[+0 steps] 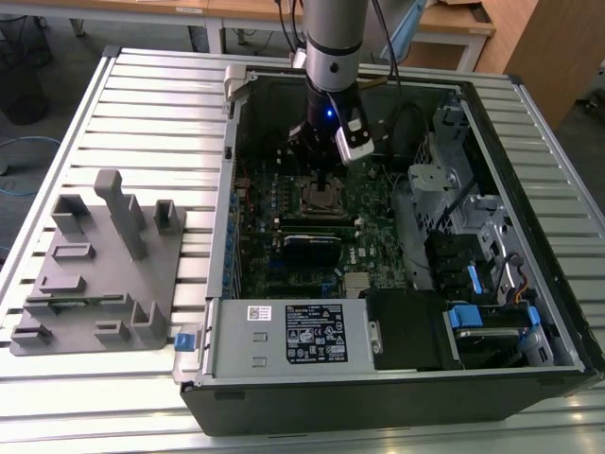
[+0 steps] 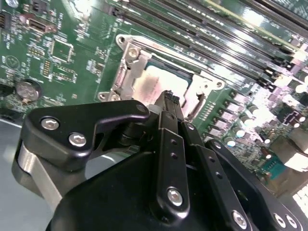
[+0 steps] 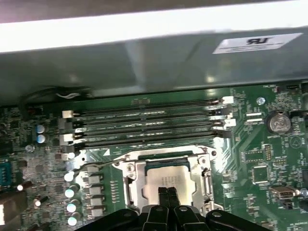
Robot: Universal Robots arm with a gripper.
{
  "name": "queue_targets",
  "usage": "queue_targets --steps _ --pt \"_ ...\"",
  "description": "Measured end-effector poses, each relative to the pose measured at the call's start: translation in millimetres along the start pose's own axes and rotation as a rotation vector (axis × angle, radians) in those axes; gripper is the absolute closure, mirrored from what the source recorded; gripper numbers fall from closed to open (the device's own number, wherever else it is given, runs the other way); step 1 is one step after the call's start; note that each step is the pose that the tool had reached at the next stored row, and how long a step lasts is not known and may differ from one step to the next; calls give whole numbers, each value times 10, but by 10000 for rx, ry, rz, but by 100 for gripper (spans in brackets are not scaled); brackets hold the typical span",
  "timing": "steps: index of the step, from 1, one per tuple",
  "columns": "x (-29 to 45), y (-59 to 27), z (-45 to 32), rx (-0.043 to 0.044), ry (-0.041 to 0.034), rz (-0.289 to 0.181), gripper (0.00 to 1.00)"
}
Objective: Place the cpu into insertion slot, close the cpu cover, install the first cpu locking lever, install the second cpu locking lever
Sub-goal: 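Close the cpu cover, then install the first cpu locking lever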
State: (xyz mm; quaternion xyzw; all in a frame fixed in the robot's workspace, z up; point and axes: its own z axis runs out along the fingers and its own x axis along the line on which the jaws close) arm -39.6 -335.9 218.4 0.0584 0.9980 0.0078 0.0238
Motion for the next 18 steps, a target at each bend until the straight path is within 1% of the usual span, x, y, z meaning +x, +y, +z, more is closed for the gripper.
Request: queue_targets --steps 5,7,14,18 --pt "-3 1 0 1 1 1 90" --pt "-23 4 1 1 1 -1 90" --pt "-39 5 1 1 1 1 90" --pt "-40 6 -25 2 0 1 90"
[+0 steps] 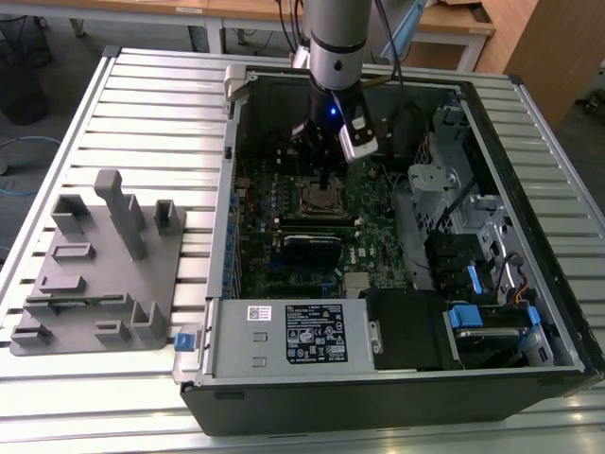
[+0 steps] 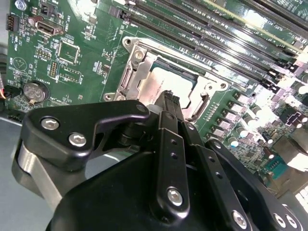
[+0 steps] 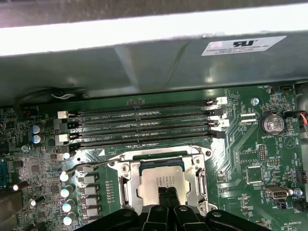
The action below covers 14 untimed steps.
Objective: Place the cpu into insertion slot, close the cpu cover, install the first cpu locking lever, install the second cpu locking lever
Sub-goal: 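Install the first cpu locking lever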
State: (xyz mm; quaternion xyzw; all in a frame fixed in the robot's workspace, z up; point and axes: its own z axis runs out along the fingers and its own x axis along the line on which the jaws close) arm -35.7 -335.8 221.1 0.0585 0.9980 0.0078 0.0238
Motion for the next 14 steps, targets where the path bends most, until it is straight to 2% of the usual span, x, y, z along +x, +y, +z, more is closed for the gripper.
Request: queue_targets --steps 6,8,14 --pt "-2 1 -30 -3 -1 0 90" --pt "-5 2 -105 -1 0 0 90" --pt "-6 2 -129 -1 0 0 90"
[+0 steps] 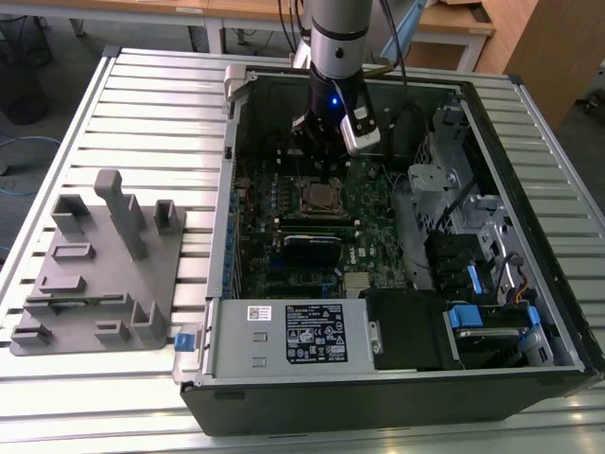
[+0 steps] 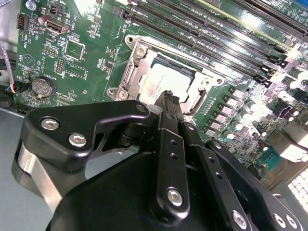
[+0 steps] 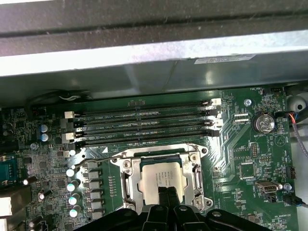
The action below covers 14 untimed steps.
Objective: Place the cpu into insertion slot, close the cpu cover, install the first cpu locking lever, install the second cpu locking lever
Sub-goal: 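Install the first cpu locking lever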
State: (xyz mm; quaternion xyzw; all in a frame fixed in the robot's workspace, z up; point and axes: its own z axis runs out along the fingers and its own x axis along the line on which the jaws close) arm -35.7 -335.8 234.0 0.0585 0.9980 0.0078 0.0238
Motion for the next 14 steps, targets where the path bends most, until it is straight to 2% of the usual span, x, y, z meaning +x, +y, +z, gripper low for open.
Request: queue_targets --steps 5,14 --pt "-1 0 -15 1 0 0 90" --pt "-4 2 -90 1 0 0 90"
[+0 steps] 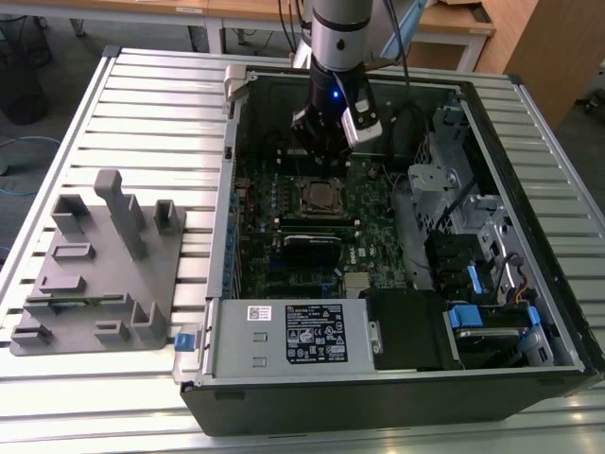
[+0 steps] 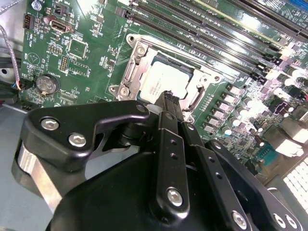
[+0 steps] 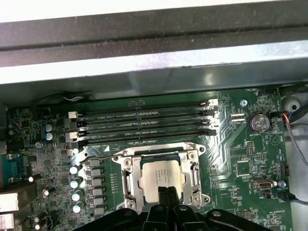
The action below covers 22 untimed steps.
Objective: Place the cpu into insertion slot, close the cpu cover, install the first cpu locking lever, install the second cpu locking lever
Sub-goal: 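Install the first cpu locking lever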
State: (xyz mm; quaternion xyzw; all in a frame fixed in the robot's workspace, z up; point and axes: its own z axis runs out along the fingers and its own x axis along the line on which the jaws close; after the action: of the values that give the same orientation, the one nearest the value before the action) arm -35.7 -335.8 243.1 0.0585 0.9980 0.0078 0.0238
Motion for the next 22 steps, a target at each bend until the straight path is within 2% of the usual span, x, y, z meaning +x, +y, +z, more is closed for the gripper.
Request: queue_targets --steps 11,16,22 --pt "8 -1 -8 1 1 -1 90" --pt "69 -7 -7 0 0 0 90" --pt "187 -15 -5 0 0 0 90"
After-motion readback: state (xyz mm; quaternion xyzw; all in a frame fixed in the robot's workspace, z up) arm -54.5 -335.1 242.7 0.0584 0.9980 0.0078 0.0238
